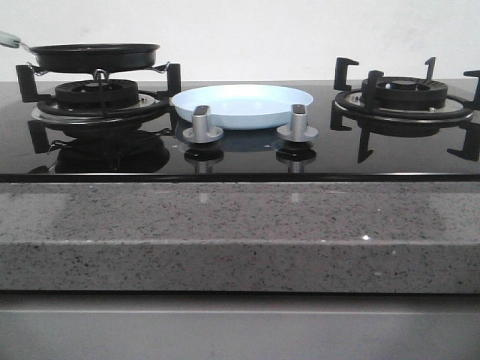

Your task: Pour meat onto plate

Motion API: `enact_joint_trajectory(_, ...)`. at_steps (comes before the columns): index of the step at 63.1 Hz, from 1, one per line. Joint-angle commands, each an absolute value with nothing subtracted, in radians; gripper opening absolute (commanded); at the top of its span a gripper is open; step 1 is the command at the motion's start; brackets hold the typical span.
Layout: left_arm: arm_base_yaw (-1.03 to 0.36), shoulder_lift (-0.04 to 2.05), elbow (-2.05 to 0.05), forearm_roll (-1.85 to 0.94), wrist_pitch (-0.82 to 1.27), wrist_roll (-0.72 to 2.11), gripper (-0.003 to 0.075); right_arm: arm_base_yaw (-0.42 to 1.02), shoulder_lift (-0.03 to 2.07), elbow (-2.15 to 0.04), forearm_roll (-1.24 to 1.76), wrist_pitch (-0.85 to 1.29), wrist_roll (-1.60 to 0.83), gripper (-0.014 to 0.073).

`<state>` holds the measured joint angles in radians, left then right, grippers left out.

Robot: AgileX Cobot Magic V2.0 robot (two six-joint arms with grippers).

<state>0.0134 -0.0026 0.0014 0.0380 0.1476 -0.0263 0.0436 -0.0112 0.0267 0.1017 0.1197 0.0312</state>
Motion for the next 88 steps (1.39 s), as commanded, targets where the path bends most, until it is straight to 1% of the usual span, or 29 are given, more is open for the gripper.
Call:
enact_joint_trajectory(1,0.015,-0.019,0.010,0.029,0.071,-0.032,-0.0020,0.037,-0.027,0.021,0.092,0.045,0.028,-0.0058)
enact_joint_trajectory(77,0.015,-0.019,0.010,0.029,0.071,-0.032,-0.0020,0.037,-0.027,0.021,0.092,0.036,0.028,-0.0058)
enact_joint_trajectory(88,0.015,-0.019,0.007,0.027,0.000,-0.032,-0.0020,0.037,-0.027,0.021,0.092,0.031,0.028,-0.0058)
